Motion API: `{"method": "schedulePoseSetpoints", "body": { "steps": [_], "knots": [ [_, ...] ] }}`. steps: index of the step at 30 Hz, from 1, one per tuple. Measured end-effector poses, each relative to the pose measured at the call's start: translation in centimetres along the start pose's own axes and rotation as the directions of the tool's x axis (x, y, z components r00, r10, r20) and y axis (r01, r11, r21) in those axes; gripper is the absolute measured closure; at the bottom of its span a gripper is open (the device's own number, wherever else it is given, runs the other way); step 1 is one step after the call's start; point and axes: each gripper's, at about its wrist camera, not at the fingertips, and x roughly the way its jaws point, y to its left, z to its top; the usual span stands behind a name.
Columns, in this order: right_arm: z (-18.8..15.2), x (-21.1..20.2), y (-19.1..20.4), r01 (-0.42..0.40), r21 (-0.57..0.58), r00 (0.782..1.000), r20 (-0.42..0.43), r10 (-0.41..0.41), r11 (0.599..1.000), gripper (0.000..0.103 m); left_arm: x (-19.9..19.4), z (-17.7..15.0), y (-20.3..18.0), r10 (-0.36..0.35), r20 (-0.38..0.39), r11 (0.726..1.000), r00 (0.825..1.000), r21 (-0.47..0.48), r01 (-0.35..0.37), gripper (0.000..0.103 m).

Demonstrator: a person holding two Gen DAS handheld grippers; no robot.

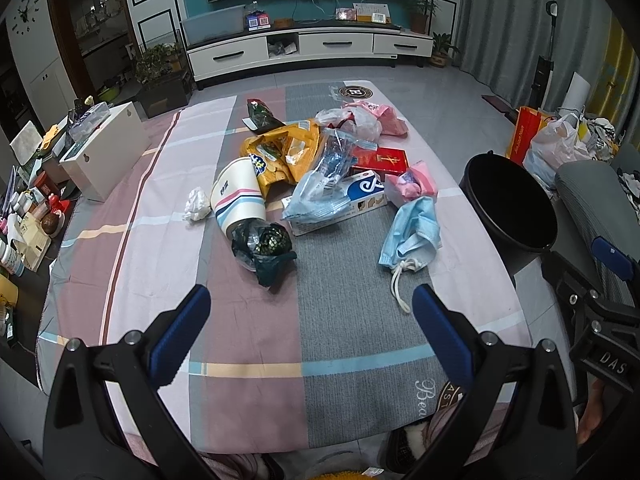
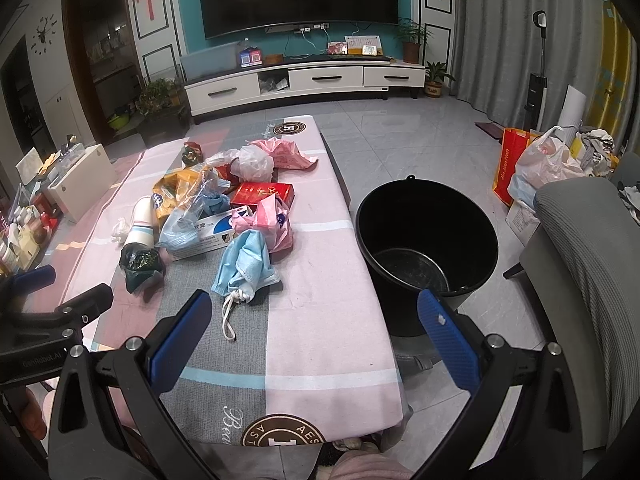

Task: Collect trash

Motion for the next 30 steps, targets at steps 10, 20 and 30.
{"method": "schedulePoseSetpoints", "body": {
  "steps": [10,20,30],
  "knots": [
    [0.0,0.0,0.0,0.001,0.000,1.000,0.000,-0.001,1.000,0.003,0.1,-0.1,0.0,0.000,0.000,1.000,1.000,-0.001,0.000,0.003],
    [0.0,0.0,0.0,0.000,-0.001,1.000,0.001,0.000,1.000,0.003,0.1,-0.1,0.1,-0.002,-0.001,1.000,1.000,-0.001,0.002,0.003],
    [0.3,-0.6,-1.2,-0.062,0.049,0.995,0.082,0.058,0.997,0.002,0.1,0.2,2.0,-0.112,0.018,0.993,0.994,-0.029,0.113,0.003]
  ]
}}
